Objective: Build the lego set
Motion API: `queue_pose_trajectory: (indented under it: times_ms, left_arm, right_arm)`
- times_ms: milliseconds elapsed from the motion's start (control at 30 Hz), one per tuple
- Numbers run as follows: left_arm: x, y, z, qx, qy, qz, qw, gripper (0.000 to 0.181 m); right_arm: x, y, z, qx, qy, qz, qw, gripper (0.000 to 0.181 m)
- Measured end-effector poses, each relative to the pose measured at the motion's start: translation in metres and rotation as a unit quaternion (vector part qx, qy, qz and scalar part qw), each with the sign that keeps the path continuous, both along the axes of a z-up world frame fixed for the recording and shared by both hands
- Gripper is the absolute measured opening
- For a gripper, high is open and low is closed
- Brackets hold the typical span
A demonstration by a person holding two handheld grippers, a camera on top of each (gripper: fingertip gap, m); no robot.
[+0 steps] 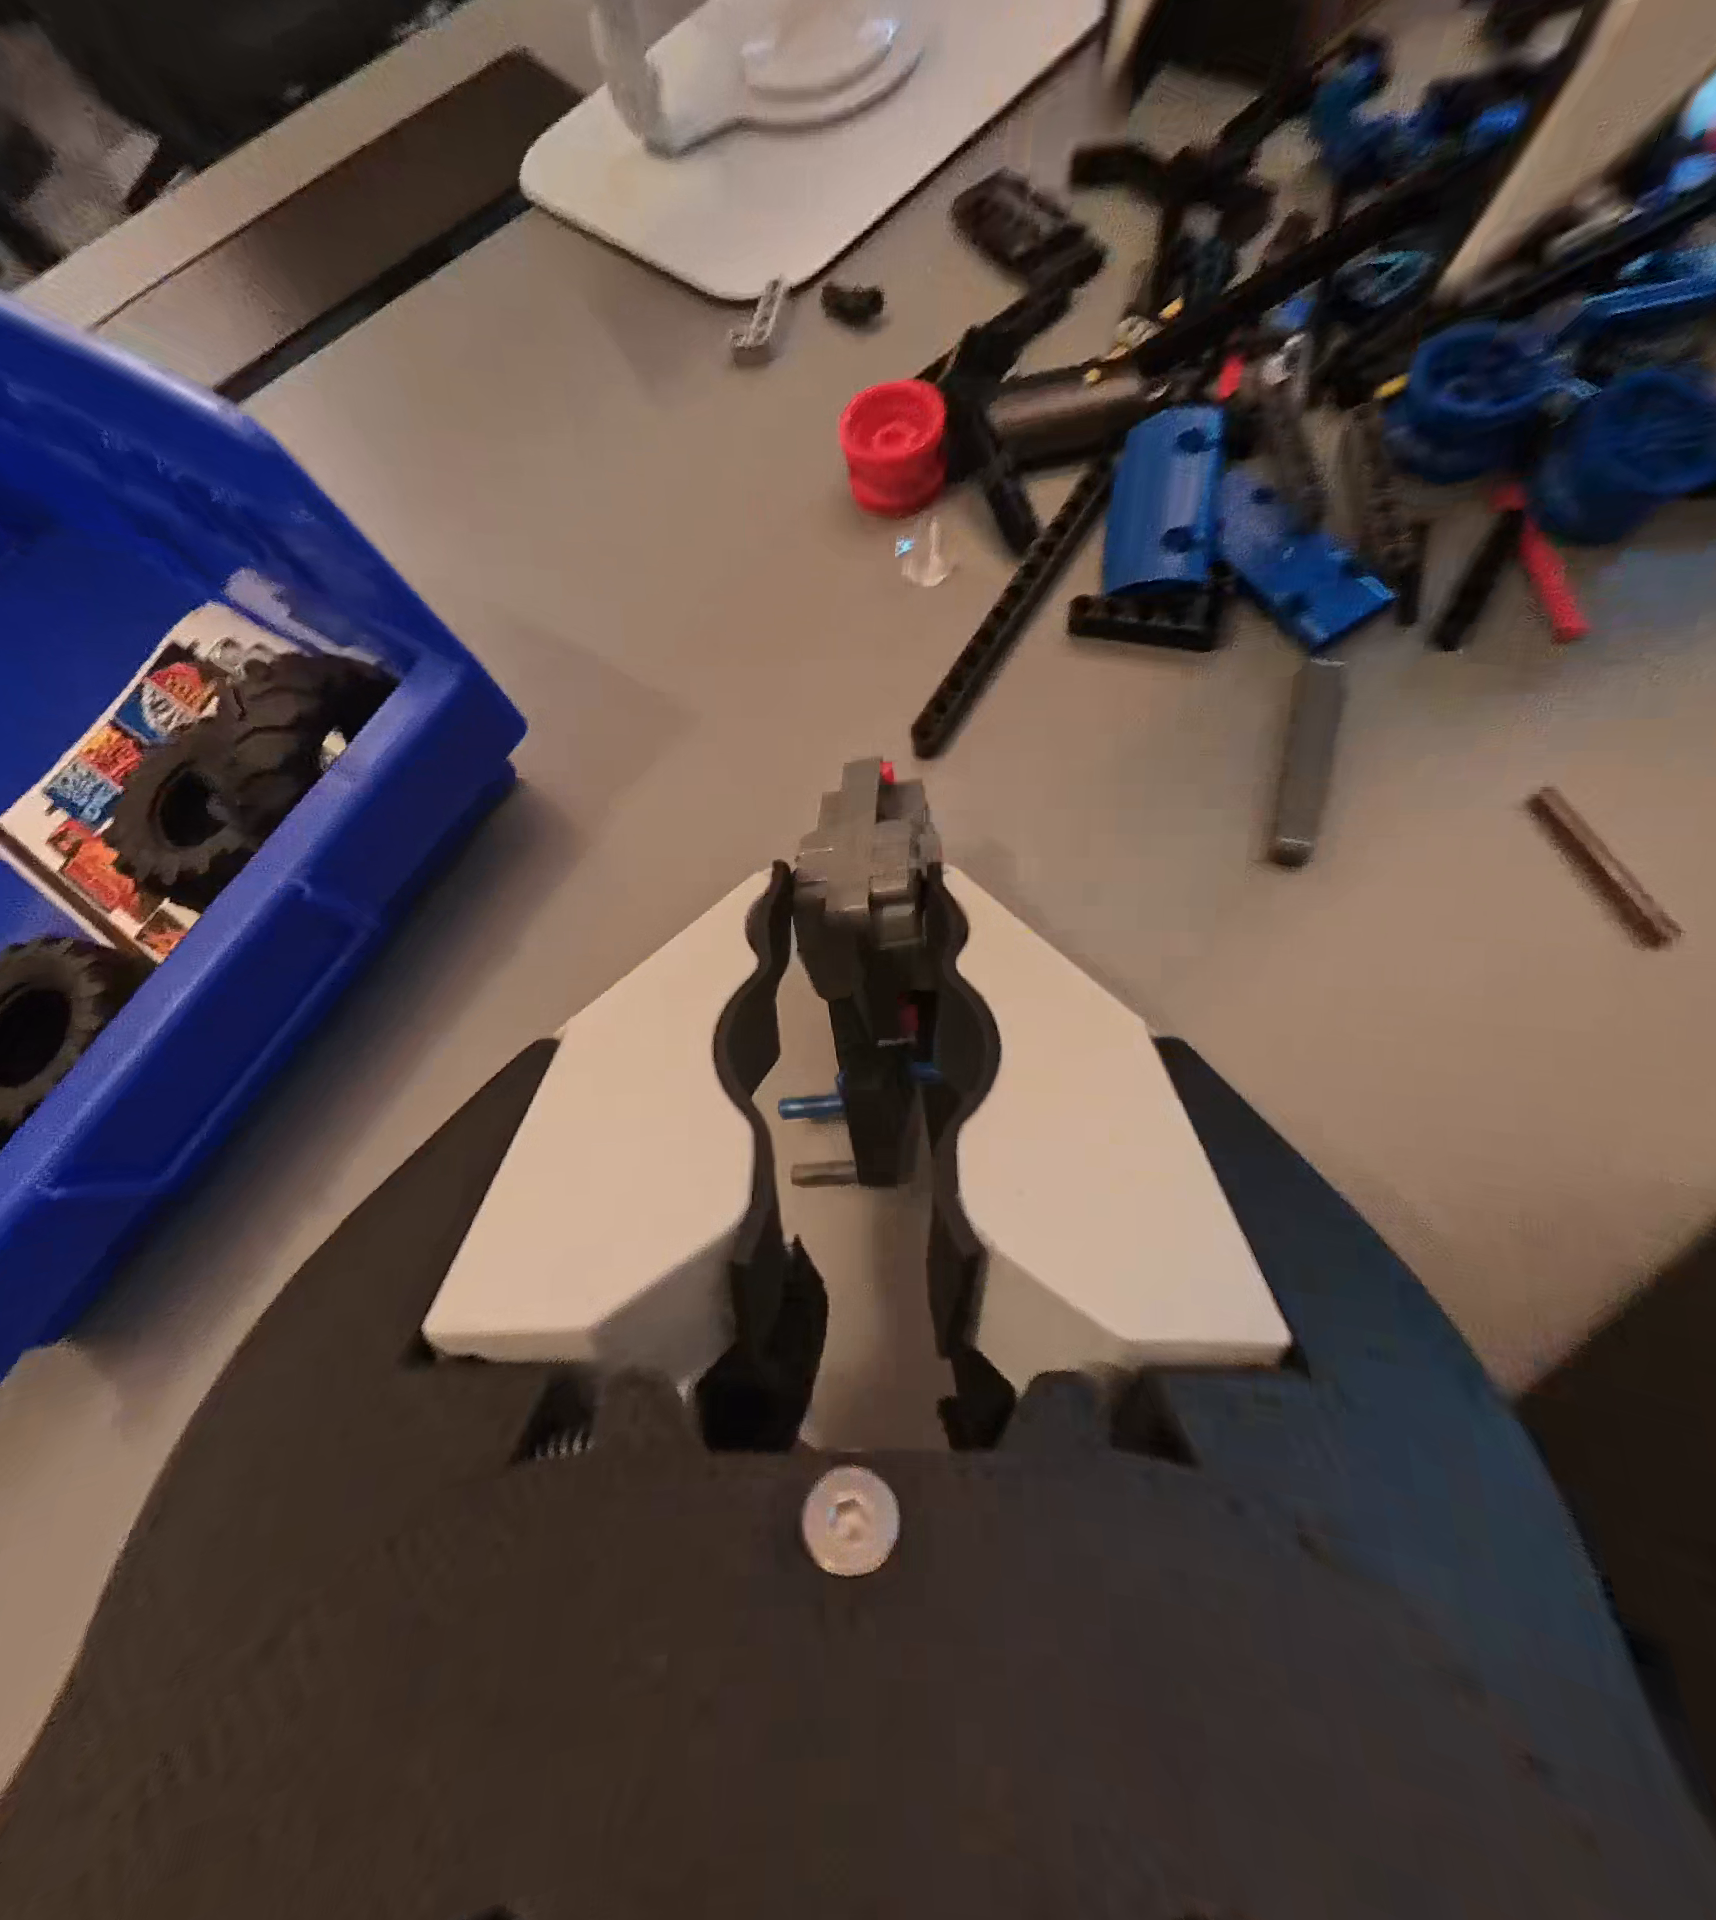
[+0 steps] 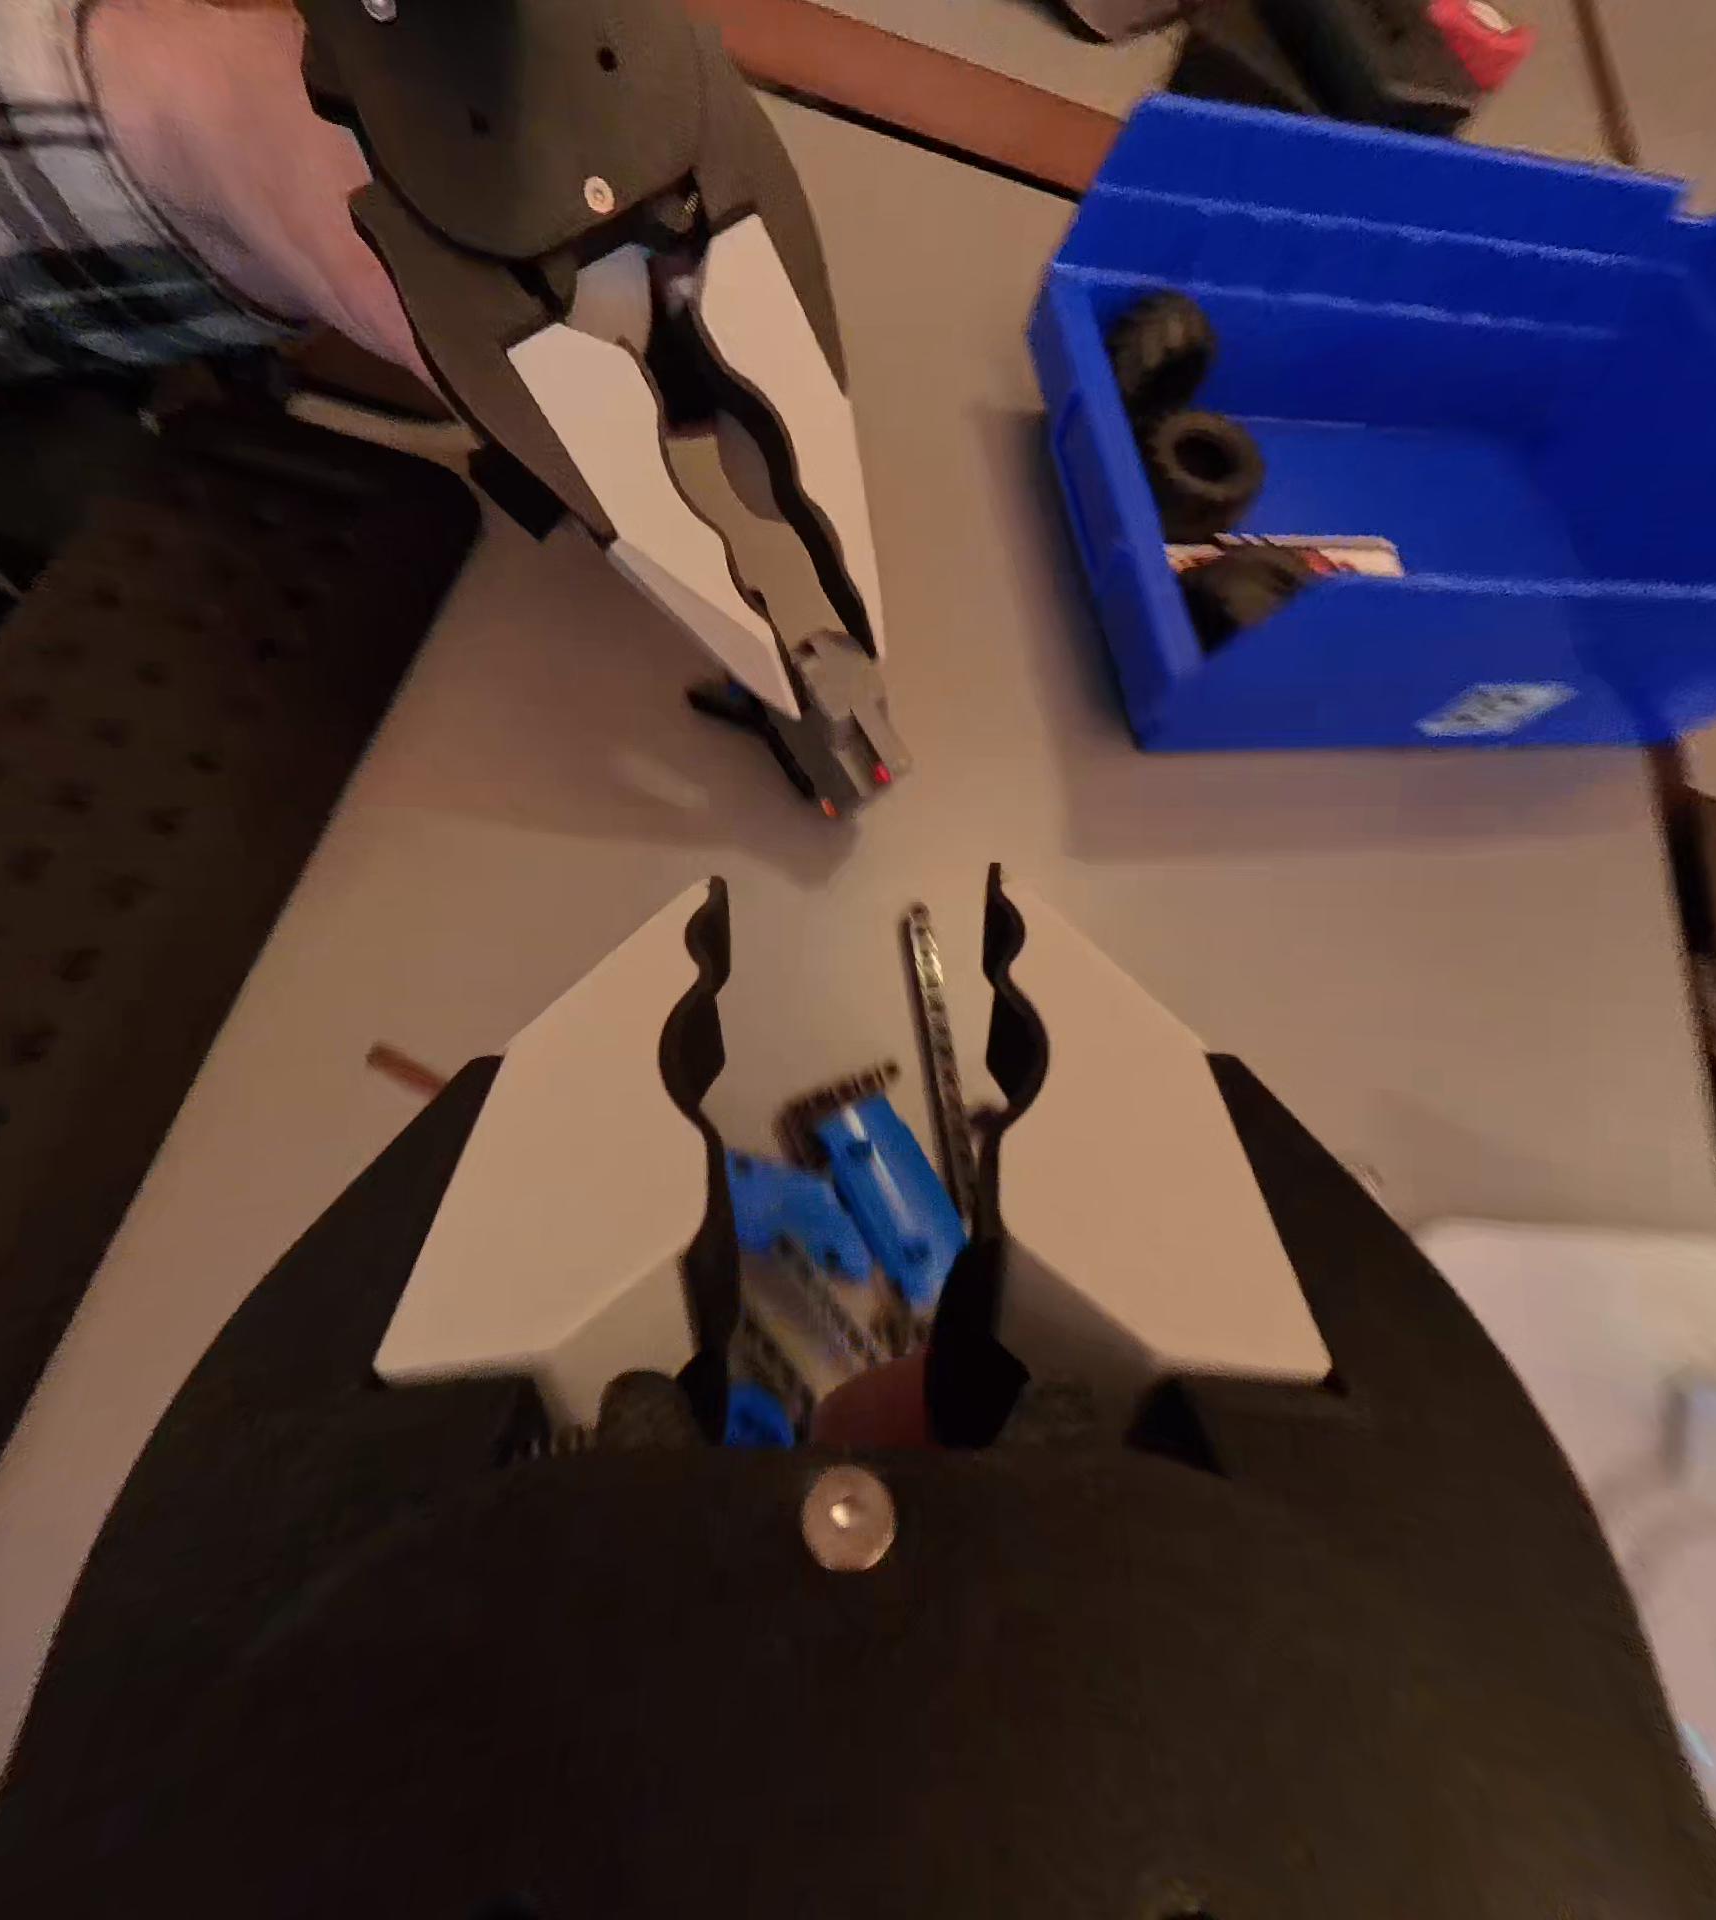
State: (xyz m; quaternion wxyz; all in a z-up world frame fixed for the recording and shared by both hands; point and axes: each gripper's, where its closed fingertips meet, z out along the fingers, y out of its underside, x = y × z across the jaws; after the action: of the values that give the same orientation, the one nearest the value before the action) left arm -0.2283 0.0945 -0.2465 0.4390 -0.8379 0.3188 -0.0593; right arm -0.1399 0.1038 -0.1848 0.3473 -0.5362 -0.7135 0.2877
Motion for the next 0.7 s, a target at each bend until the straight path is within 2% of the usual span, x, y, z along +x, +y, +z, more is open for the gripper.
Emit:
queue_pose_trajectory:
  times_ms: [133,267,333,400,567,633,700]
  left_arm:
    - [0.005,0.013,-0.009,-0.013,0.009,0.028,0.999,0.023]
    - [0.010,0.021,-0.011,-0.007,0.013,0.028,1.000,0.025]
    - [0.012,0.022,-0.011,-0.002,0.011,0.025,1.000,0.039]
    - [0.013,0.022,-0.009,0.006,0.009,0.024,1.000,0.046]
    - [0.010,0.023,0.032,0.082,0.001,0.034,0.996,0.054]
    - [0.022,0.019,0.053,0.121,0.009,0.015,0.992,0.051]
    - [0.048,0.014,0.070,0.146,0.011,-0.022,0.989,0.049]
  right_arm:
    - [0.065,0.013,0.016,0.050,-0.035,-0.076,0.995,0.042]
    - [0.135,0.008,0.018,0.079,-0.080,-0.142,0.983,0.041]
    - [0.167,0.003,0.016,0.086,-0.101,-0.172,0.976,0.042]
    - [0.198,-0.004,0.014,0.089,-0.113,-0.200,0.969,0.042]
    - [0.272,-0.022,0.003,0.070,-0.129,-0.275,0.950,0.037]
    - [0.302,-0.028,-0.007,0.062,-0.142,-0.305,0.940,0.032]
    - [0.332,-0.034,-0.018,0.053,-0.159,-0.335,0.927,0.028]
